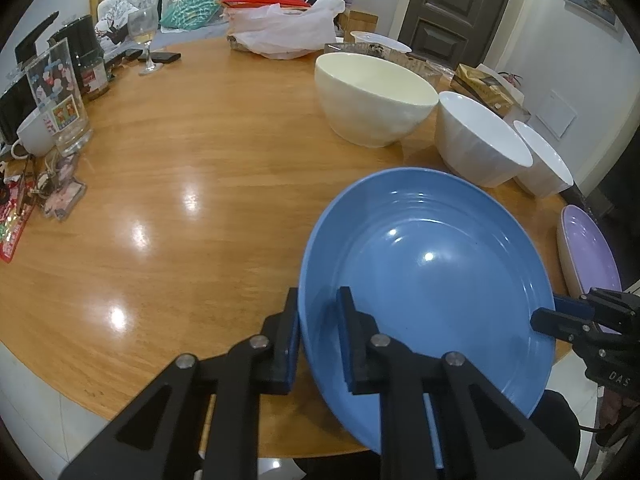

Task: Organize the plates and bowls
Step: 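Grasp the blue plate rim with both grippers and lift it, then lower the blue plate onto the purple plate and open both grippers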

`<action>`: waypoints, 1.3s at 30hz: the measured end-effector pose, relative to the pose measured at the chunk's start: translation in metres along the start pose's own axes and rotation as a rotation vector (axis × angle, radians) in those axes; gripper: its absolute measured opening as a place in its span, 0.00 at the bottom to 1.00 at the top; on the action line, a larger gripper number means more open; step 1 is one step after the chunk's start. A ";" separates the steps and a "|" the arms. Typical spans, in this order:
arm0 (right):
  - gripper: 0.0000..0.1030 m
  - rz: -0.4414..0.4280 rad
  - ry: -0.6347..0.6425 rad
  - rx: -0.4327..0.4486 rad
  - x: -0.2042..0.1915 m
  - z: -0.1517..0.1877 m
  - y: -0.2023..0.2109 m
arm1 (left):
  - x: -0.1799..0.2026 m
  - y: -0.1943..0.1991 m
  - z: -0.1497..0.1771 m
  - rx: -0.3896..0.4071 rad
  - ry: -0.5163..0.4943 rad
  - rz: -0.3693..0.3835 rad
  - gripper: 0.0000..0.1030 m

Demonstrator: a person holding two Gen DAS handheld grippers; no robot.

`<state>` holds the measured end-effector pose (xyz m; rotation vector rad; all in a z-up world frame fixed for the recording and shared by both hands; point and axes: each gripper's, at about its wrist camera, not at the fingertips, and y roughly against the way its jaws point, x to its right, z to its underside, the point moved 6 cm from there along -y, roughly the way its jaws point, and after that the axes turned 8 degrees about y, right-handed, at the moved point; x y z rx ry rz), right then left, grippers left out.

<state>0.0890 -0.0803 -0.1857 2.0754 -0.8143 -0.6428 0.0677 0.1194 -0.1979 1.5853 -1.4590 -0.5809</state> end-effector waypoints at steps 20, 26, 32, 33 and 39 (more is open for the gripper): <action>0.18 0.162 -0.142 0.216 0.072 0.035 0.109 | 0.143 0.050 -0.024 0.096 -0.216 0.116 0.14; 0.18 0.260 -0.234 0.252 0.116 0.069 0.147 | 0.220 0.036 -0.020 0.072 -0.333 0.172 0.14; 0.18 0.319 -0.324 0.253 0.154 0.103 0.167 | 0.272 0.012 -0.007 0.026 -0.423 0.188 0.15; 0.18 0.323 -0.332 0.250 0.157 0.106 0.167 | 0.278 0.007 -0.006 0.014 -0.433 0.188 0.16; 0.18 0.335 -0.349 0.217 0.166 0.119 0.162 | 0.295 -0.015 0.000 -0.022 -0.507 0.142 0.16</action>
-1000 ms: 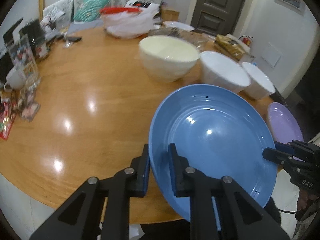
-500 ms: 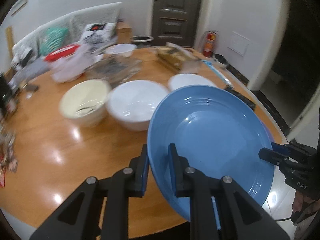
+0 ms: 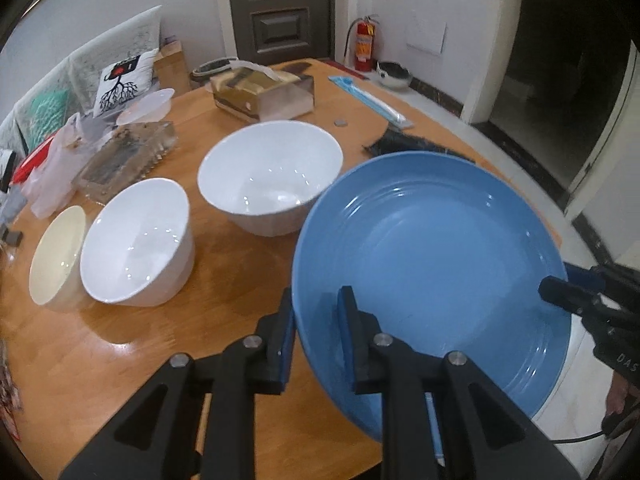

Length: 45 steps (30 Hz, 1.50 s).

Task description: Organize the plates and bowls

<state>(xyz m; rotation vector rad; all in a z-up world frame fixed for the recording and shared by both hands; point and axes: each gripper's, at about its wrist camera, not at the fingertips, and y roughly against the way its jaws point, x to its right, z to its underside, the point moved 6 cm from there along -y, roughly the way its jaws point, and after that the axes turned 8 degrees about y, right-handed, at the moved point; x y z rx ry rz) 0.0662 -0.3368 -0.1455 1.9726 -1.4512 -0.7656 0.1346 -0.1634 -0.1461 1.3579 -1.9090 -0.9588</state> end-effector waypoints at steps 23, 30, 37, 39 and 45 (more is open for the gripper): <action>0.23 0.113 0.117 -0.101 -0.017 0.001 -0.009 | 0.001 -0.017 0.014 -0.040 -0.098 -0.085 0.18; 0.28 0.140 0.131 -0.121 -0.014 0.000 -0.011 | 0.003 -0.018 0.013 -0.039 -0.102 -0.082 0.20; 0.33 0.156 0.136 -0.073 -0.016 -0.012 -0.001 | -0.015 0.006 -0.001 0.014 -0.011 0.003 0.20; 0.36 0.127 0.138 -0.033 -0.022 -0.022 0.003 | -0.028 0.020 -0.010 0.048 0.021 0.013 0.21; 0.45 -0.061 0.207 0.087 -0.075 -0.066 0.000 | -0.092 0.056 -0.037 0.124 0.110 -0.034 0.32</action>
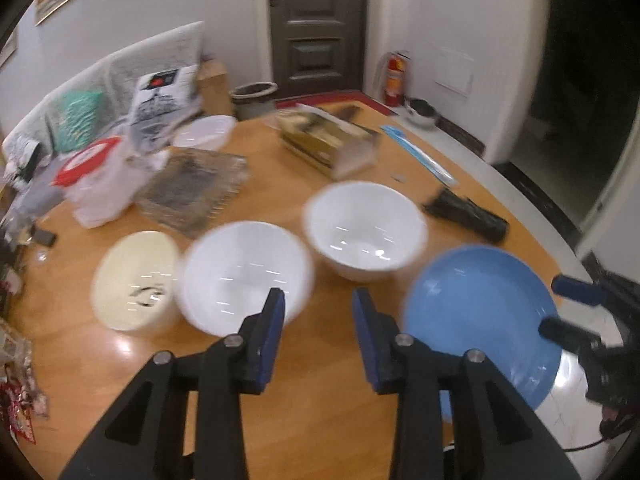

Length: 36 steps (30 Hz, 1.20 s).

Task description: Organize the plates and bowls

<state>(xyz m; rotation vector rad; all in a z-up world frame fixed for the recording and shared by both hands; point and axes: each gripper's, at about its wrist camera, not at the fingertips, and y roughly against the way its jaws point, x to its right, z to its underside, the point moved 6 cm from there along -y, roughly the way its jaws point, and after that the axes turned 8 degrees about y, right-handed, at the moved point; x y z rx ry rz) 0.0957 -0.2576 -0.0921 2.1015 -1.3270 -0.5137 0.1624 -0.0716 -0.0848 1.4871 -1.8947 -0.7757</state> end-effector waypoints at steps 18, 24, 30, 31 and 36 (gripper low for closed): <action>0.62 -0.236 0.175 -0.079 -0.111 -0.065 -0.137 | -0.103 -0.066 0.004 -0.148 0.205 0.055 0.34; 0.69 -0.223 0.196 -0.112 -0.114 -0.065 -0.159 | -0.108 -0.083 0.005 -0.173 0.205 0.042 0.22; 0.73 -0.203 0.183 -0.131 -0.115 -0.066 -0.172 | -0.106 -0.094 0.004 -0.179 0.207 0.037 0.20; 0.74 -0.200 0.179 -0.132 -0.115 -0.066 -0.172 | -0.106 -0.095 0.003 -0.179 0.207 0.034 0.19; 0.76 -0.188 0.160 -0.140 -0.115 -0.069 -0.180 | -0.106 -0.098 0.001 -0.180 0.203 0.018 0.17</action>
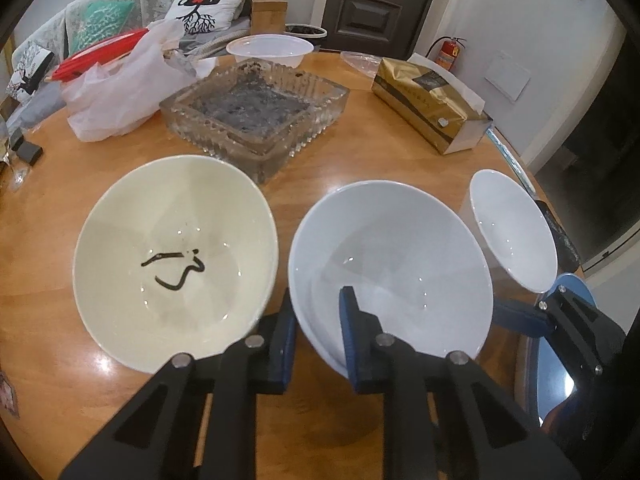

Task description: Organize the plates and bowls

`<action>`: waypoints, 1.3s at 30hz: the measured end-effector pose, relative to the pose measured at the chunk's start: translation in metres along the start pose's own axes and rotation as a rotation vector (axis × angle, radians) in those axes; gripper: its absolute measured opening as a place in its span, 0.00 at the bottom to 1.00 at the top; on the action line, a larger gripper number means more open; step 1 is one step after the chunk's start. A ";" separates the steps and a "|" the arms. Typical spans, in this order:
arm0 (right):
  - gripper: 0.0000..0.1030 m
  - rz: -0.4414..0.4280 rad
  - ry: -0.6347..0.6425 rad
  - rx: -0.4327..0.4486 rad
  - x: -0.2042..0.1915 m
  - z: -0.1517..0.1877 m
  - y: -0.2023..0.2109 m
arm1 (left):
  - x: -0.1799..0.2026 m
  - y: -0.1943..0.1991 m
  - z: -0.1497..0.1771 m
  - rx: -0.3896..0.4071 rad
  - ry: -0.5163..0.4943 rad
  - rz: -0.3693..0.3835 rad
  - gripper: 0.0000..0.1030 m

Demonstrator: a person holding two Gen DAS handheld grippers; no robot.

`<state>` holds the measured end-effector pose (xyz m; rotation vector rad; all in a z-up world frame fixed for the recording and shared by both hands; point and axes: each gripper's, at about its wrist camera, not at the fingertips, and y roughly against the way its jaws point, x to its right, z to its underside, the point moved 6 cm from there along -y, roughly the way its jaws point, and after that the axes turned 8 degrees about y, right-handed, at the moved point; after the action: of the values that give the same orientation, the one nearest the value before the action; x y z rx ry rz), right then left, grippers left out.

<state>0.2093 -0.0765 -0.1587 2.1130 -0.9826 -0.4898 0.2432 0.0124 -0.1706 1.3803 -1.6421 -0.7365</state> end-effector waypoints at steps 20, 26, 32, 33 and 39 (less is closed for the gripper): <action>0.77 -0.041 0.103 -0.035 -0.038 0.019 0.018 | -0.018 0.029 0.045 -0.097 -0.018 0.069 0.17; 0.89 -0.025 0.102 -0.051 -0.036 0.015 0.010 | -0.020 0.026 0.033 -0.070 -0.003 0.072 0.17; 0.92 -0.031 0.100 -0.066 -0.038 0.011 -0.002 | -0.017 0.012 0.030 -0.077 -0.032 0.027 0.14; 0.92 -0.025 0.102 -0.068 -0.039 0.010 -0.004 | -0.018 0.012 0.029 -0.075 -0.032 0.023 0.14; 0.91 -0.005 0.100 -0.049 -0.038 0.010 -0.002 | -0.016 0.017 0.031 -0.059 -0.062 0.009 0.12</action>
<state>0.1803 -0.0502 -0.1654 2.0757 -0.9001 -0.4020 0.2088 0.0291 -0.1746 1.3194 -1.6605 -0.8232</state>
